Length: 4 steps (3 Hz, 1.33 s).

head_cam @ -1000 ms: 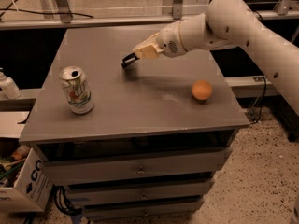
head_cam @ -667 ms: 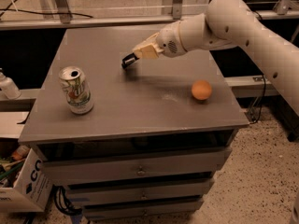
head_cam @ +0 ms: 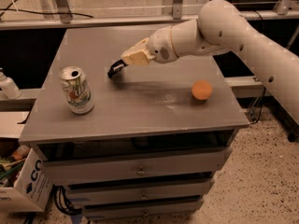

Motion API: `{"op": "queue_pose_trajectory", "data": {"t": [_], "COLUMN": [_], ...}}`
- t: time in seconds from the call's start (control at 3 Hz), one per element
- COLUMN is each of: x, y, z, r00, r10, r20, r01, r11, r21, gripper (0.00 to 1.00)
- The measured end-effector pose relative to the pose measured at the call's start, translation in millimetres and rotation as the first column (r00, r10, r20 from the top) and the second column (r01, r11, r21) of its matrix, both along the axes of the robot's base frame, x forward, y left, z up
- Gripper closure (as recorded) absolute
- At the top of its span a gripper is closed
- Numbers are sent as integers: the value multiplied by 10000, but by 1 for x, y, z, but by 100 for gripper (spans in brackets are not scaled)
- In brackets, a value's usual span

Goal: Move rxbar blueberry near 7up can

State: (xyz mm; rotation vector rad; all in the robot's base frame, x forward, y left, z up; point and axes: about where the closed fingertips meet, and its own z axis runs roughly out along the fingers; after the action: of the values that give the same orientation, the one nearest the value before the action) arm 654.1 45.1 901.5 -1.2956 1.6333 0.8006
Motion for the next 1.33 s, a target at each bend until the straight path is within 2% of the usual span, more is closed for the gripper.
{"op": "queue_pose_trajectory", "data": {"t": [0.33,0.67,1.0,1.33], "x": [-24,-46,-63,-80], "y": [14,19,20,23], "z": [-3,-17,-29,-37], "r00": [9982,9942,9883,9785], "r10": [589,955,1263,1626], "r20": [-123,-494,-861,-1267], "r01": [-586,-946,-1261,-1635], "r11": [9981,9953,9920,9865], "r21": [206,198,72,32], "gripper": [100,100,100,100]}}
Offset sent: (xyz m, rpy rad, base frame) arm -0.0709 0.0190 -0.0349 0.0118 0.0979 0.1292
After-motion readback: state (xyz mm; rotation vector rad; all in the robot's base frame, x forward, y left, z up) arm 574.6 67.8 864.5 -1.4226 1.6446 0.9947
